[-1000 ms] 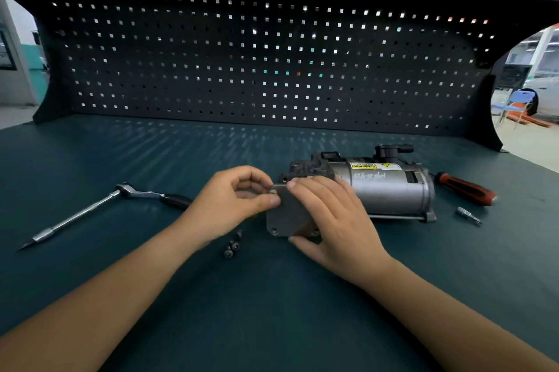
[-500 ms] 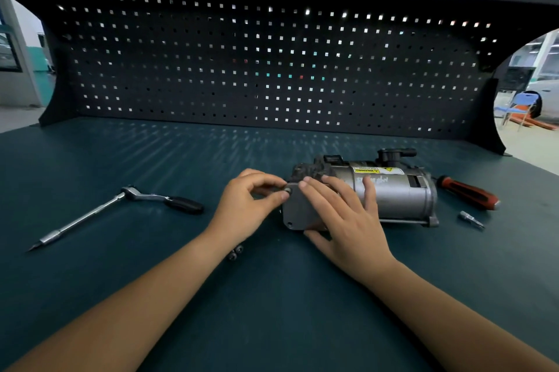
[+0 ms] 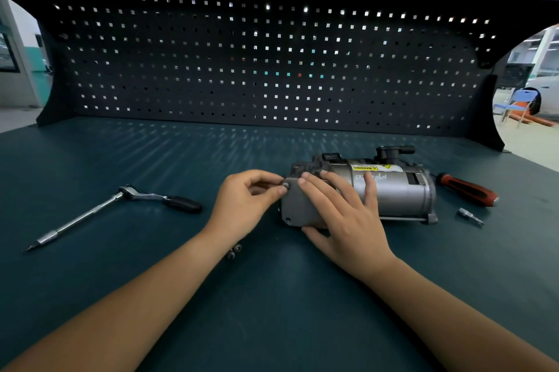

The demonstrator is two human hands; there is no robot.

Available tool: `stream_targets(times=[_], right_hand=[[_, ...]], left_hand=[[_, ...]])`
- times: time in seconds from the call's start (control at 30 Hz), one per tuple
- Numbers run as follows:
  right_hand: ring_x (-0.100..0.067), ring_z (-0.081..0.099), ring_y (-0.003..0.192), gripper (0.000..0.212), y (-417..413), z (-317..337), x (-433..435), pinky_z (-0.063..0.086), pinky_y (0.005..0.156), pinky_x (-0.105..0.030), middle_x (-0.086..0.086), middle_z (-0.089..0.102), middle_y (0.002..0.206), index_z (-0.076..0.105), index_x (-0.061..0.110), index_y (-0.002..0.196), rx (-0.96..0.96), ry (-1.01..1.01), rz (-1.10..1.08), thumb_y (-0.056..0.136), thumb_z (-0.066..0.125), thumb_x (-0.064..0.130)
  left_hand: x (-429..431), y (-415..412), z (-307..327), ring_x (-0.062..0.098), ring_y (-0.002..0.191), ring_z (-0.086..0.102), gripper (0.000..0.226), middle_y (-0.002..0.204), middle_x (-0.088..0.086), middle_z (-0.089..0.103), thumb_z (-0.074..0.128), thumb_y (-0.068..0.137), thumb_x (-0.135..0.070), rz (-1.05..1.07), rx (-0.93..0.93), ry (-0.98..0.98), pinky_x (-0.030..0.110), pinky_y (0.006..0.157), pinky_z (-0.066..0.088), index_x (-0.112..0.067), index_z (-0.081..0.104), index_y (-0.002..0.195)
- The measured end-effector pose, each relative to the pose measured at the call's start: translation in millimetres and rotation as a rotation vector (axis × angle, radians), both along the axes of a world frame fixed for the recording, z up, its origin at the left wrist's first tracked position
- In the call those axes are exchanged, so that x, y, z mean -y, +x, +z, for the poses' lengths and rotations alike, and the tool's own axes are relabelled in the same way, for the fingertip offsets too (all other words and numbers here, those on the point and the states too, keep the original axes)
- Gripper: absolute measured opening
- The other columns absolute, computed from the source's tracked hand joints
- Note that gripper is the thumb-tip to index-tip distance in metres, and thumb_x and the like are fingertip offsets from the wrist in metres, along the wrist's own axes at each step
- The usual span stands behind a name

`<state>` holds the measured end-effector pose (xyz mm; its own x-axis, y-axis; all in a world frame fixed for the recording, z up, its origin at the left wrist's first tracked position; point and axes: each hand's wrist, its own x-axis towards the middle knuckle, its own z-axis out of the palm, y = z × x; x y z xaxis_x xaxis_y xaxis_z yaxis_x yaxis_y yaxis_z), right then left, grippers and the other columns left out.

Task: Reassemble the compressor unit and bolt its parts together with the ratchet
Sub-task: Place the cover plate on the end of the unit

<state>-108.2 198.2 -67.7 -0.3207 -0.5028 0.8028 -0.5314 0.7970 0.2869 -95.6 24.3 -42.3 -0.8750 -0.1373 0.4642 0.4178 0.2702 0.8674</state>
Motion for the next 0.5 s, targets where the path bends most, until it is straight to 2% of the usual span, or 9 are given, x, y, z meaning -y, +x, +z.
stream_targets(times=[0.17, 0.27, 0.37, 0.5], right_hand=[[-0.017, 0.048, 0.117, 0.089, 0.4, -0.6, 0.6, 0.029, 0.101, -0.060, 0.003, 0.060, 0.127, 0.037, 0.018, 0.130, 0.013, 0.008, -0.016, 0.055, 0.084, 0.027], [-0.017, 0.043, 0.118, 0.089, -0.4, -0.2, 0.3, 0.023, 0.102, -0.061, 0.002, 0.061, 0.126, 0.038, 0.017, 0.130, 0.003, 0.001, -0.009, 0.055, 0.084, 0.029], [-0.017, 0.041, 0.120, 0.090, -0.5, 1.5, 1.3, 0.017, 0.097, -0.063, 0.002, 0.062, 0.124, 0.039, 0.017, 0.129, -0.001, -0.017, -0.012, 0.054, 0.085, 0.032], [-0.016, 0.041, 0.121, 0.088, -0.1, 2.6, 2.7, 0.017, 0.098, -0.062, 0.001, 0.062, 0.124, 0.038, 0.018, 0.129, 0.013, -0.019, -0.009, 0.056, 0.084, 0.033]], left_hand=[[0.7, -1.9, -1.2, 0.004, 0.072, 0.064, 0.018, 0.077, -0.007, 0.069, 0.074, 0.076, -0.006, 0.038, 0.030, 0.021, 0.009, 0.067, 0.049, -0.023, 0.067, 0.072], [-0.8, -1.6, -0.8, 0.006, 0.073, 0.064, 0.018, 0.078, -0.007, 0.068, 0.074, 0.076, -0.008, 0.048, 0.023, 0.007, 0.009, 0.067, 0.049, -0.024, 0.066, 0.073], [-3.2, -1.4, -0.2, 0.001, 0.071, 0.062, 0.022, 0.082, -0.008, 0.065, 0.074, 0.077, -0.010, 0.061, 0.008, -0.017, 0.008, 0.065, 0.049, -0.028, 0.062, 0.078], [-5.1, -1.8, 0.6, -0.006, 0.067, 0.060, 0.024, 0.083, -0.010, 0.062, 0.073, 0.077, -0.009, 0.085, -0.047, -0.053, 0.008, 0.066, 0.048, -0.028, 0.059, 0.076]])
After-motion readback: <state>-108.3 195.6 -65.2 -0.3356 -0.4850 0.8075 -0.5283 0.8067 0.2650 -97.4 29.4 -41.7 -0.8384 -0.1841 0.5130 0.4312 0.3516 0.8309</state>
